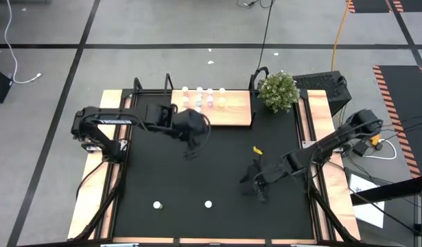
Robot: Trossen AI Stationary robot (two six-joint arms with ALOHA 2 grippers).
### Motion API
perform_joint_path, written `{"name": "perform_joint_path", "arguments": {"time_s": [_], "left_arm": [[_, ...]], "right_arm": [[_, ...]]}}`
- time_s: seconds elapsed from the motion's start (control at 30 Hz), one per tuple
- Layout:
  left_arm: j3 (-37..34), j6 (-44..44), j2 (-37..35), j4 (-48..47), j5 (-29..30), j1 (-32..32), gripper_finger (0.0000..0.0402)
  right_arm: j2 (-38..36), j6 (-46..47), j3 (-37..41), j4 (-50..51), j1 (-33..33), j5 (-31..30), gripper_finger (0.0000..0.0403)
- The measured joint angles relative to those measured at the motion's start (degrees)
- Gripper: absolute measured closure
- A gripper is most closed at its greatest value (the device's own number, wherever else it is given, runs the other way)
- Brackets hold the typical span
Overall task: Pick and place medicine bottles onto shelf by color
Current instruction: Put the pink pill bottle on the shelf aligned with the other pink pill bottles
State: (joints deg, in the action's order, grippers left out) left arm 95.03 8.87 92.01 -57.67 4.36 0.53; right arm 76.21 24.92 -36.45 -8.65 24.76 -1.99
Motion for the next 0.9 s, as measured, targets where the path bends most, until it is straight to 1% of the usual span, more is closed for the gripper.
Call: {"name": "perform_joint_path", "arguments": {"time_s": [0.07,0.13,0.2,0.3,0.47,0.57,0.73,0.83,0.9], "left_arm": [[0.0,-1.8,-0.2,-0.9,0.0,1.6,0.0117],[0.0,-1.8,-0.3,-2.3,0.0,3.2,0.0122],[0.0,-0.4,-0.2,-4.0,0.0,4.7,0.0126],[0.0,2.2,-0.2,-6.3,0.0,7.0,0.0128],[0.0,3.7,-0.2,-9.3,0.1,11.1,0.0128],[0.0,5.7,-0.2,-9.2,0.1,13.4,0.0128],[0.0,9.4,-0.2,-9.3,0.1,16.4,0.0128],[0.0,11.9,-0.2,-9.2,0.2,18.2,0.0128],[0.0,13.7,-0.2,-9.2,0.3,19.6,0.0128]], "right_arm": [[3.0,-0.4,-2.4,-0.2,0.1,-2.0,0.0149],[5.8,-0.5,-4.1,-2.0,-0.5,-2.6,0.0149],[8.8,-0.3,-6.2,-4.8,-0.9,-2.8,0.0149],[14.4,-0.2,-10.8,-4.8,-0.5,-2.8,0.0149],[26.7,-3.5,-20.4,-5.0,1.0,-2.6,0.0149],[34.0,-4.8,-25.4,-6.1,1.4,-2.8,0.0149],[42.1,-3.7,-29.2,-10.7,1.9,-5.5,0.0149],[44.9,-1.0,-29.6,-14.7,2.1,-6.1,0.0154],[46.0,-0.6,-29.7,-16.8,2.4,-6.0,0.0166]]}}
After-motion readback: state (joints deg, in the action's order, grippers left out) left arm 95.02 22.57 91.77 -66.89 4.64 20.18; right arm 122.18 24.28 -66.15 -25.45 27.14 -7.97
